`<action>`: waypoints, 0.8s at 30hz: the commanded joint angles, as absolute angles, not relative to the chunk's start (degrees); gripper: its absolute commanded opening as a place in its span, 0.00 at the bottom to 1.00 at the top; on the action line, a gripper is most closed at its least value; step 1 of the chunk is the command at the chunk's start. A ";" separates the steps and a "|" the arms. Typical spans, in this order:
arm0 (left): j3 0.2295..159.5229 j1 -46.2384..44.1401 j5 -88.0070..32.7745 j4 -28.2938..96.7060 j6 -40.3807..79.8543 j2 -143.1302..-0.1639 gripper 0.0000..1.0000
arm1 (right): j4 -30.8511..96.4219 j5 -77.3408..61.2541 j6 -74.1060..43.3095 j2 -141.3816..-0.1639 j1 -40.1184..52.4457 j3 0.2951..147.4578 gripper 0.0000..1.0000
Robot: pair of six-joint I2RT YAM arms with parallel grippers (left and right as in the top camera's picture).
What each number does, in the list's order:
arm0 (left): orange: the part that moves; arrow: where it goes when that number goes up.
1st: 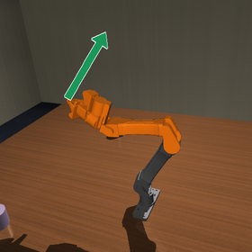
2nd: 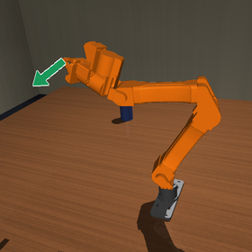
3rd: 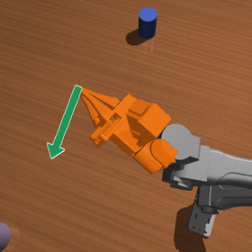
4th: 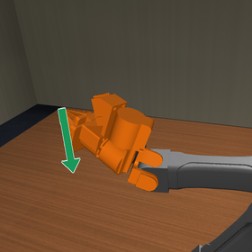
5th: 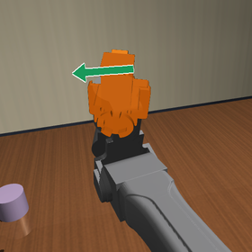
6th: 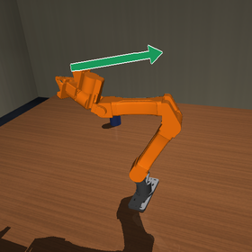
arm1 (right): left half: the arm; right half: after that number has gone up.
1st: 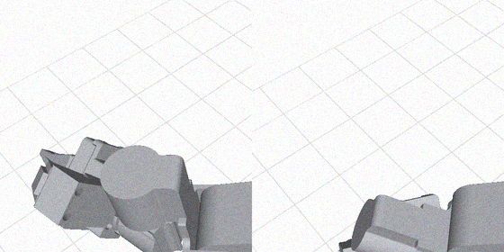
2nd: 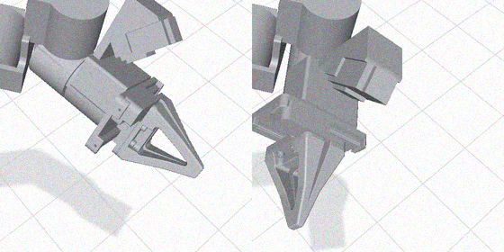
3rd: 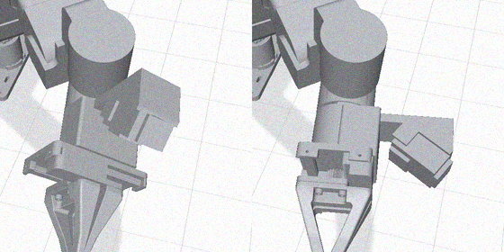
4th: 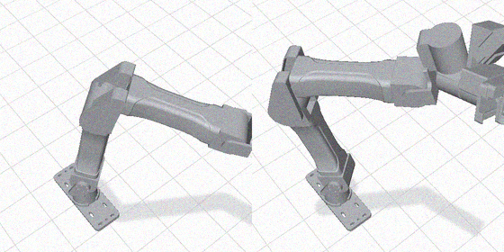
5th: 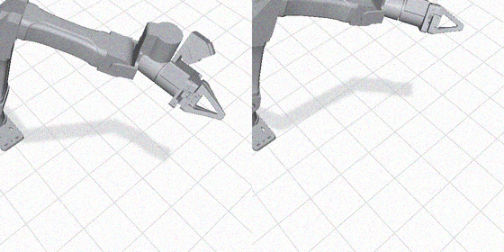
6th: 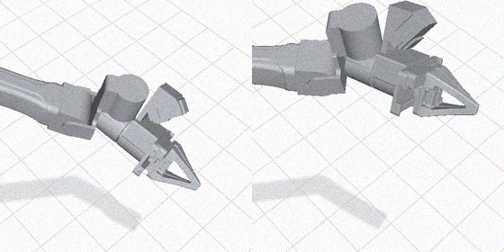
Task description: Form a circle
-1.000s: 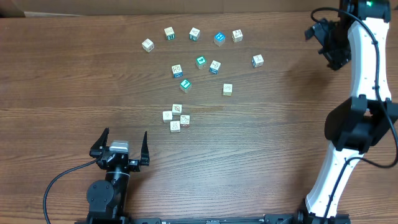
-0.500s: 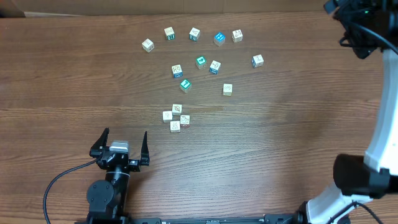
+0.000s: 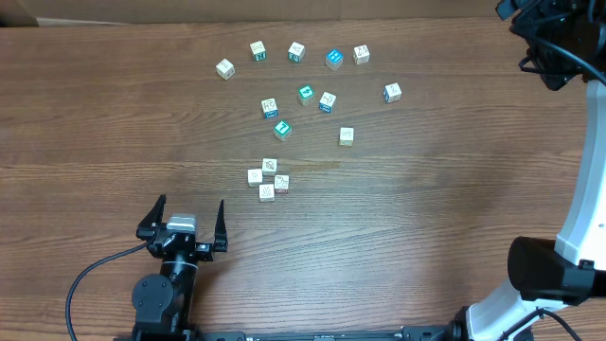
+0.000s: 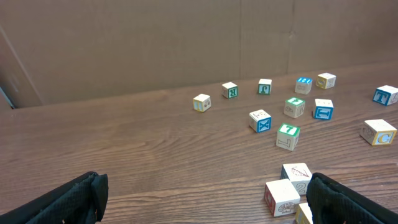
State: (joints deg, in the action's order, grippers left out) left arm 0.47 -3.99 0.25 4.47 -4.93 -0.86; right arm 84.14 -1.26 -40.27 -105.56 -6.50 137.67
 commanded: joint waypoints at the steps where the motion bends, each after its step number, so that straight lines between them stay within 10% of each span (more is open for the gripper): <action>1: 0.27 -3.66 0.43 4.43 -6.44 -0.21 1.00 | 84.12 -1.15 -40.05 -105.91 -6.70 136.99 1.00; 24: 0.27 -3.66 0.43 4.43 -6.44 -0.21 1.00 | 84.05 -1.15 -40.07 -105.86 -4.95 128.27 1.00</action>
State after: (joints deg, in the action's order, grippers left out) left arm 0.47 -3.99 0.25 4.47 -4.95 -0.86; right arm 84.25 -1.23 -40.25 -105.73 -6.09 128.77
